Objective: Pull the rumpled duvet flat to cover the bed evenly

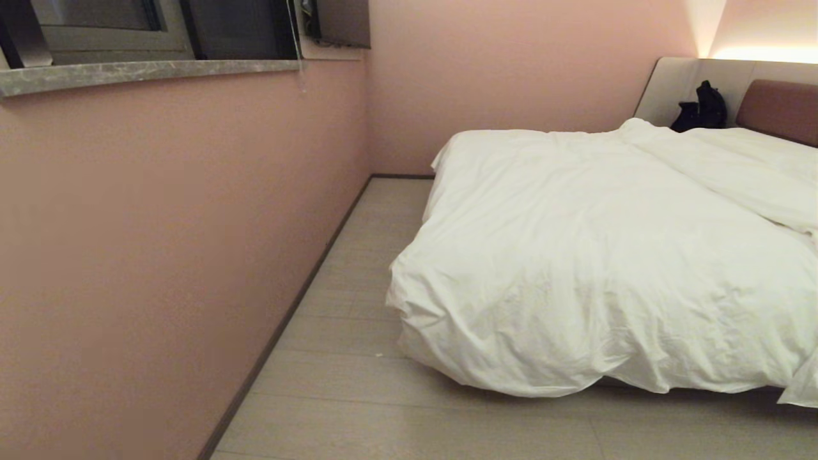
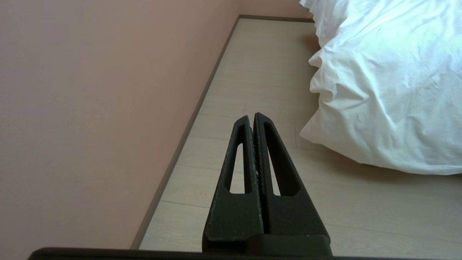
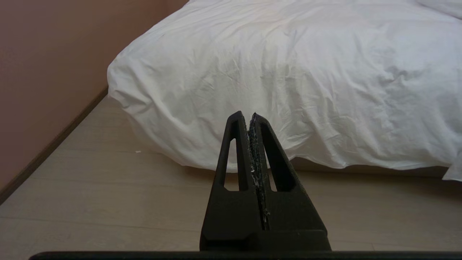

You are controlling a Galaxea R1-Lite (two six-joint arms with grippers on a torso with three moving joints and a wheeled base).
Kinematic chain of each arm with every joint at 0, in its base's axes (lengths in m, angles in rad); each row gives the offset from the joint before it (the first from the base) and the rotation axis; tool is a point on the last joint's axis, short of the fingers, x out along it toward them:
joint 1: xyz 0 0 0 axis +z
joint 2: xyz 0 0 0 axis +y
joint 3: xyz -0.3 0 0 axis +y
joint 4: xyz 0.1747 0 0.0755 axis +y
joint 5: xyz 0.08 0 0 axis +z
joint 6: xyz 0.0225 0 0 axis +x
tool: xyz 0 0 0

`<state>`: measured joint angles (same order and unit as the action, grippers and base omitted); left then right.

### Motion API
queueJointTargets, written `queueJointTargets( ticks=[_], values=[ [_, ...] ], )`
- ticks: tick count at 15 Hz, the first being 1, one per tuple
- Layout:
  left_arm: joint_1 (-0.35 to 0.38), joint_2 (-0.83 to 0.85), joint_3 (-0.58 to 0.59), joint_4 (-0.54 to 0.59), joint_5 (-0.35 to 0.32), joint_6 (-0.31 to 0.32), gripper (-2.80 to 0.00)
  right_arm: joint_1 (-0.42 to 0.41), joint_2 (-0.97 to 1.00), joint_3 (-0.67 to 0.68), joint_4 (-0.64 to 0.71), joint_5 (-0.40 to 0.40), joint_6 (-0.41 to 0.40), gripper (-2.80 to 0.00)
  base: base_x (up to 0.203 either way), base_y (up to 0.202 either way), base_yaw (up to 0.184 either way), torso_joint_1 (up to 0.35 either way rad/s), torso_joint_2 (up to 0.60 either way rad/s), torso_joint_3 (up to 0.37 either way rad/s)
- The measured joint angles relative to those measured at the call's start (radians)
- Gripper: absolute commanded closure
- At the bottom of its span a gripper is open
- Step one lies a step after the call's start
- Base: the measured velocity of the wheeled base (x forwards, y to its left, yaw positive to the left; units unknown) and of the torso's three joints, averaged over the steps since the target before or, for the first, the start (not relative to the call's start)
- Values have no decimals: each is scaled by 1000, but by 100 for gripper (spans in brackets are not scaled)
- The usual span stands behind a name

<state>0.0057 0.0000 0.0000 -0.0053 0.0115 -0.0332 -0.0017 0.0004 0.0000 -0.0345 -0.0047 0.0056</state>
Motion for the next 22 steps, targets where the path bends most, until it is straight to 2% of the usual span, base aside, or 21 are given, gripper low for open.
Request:
queueJointTargets(
  ticks=[22],
  values=[
    [0,0,0,0,0,0,0,0,0,0,0,0,1,0,0,0,0,0,0,0]
  ],
)
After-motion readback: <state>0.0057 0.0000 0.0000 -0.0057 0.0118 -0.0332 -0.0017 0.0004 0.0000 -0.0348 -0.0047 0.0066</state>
